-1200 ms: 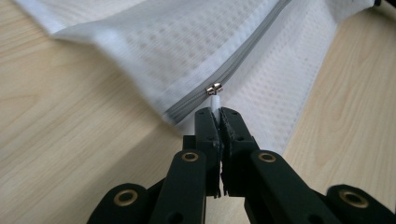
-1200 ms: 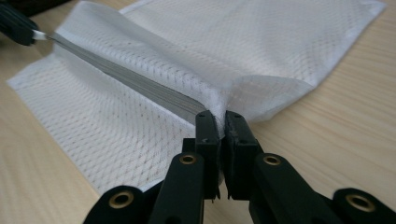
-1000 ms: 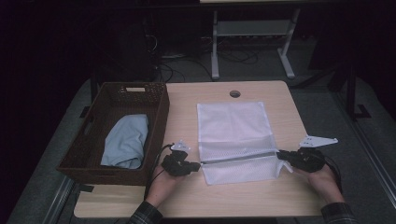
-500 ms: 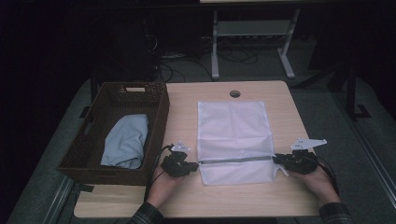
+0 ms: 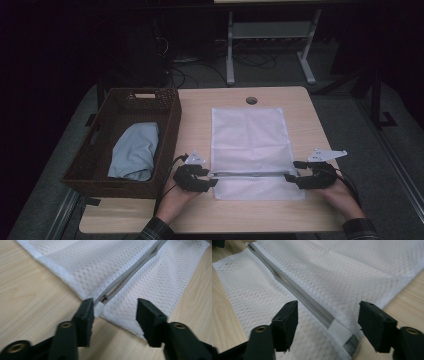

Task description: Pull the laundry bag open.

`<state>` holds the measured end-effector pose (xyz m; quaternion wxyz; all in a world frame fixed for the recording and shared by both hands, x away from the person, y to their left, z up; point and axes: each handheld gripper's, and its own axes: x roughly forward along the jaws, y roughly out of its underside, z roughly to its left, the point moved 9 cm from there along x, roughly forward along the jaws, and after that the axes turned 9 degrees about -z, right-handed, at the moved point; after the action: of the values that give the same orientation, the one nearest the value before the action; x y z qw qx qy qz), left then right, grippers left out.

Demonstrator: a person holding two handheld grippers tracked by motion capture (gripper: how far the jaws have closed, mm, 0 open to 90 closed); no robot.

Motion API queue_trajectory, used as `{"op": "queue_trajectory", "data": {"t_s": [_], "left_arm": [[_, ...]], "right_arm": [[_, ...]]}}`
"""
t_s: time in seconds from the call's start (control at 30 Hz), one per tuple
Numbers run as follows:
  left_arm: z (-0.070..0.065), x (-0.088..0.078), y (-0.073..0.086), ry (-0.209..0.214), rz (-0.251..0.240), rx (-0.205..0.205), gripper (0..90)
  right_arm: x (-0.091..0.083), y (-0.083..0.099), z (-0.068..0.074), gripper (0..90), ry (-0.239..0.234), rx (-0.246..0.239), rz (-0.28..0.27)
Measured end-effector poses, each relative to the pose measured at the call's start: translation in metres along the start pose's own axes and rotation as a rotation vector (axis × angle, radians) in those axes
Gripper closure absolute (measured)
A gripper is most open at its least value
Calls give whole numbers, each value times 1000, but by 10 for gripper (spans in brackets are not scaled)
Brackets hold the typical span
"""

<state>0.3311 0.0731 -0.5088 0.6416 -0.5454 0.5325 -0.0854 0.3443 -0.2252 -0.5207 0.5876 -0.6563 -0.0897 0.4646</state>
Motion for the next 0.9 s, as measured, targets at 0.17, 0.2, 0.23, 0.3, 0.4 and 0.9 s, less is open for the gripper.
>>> {"op": "queue_trajectory", "data": {"t_s": [0.17, 0.2, 0.23, 0.3, 0.4, 0.9], "left_arm": [[-2, -4, 0, 12, -1, 34, 336], [-3, -5, 0, 18, 3, 39, 312], [-5, -5, 1, 22, 4, 44, 292], [-7, -6, 2, 29, 7, 60, 248], [-13, -7, 3, 50, 11, 79, 196], [-22, -13, 3, 69, 18, 100, 147]], "right_arm": [[2, -4, 11, 248, -11, -17, -11], [3, -5, 13, 247, -13, -22, -15], [3, -5, 15, 244, -15, -23, -18], [3, -6, 19, 233, -24, -26, -23], [4, -7, 26, 224, -35, -35, -25], [4, -2, 69, 219, -82, -40, -52]]}}
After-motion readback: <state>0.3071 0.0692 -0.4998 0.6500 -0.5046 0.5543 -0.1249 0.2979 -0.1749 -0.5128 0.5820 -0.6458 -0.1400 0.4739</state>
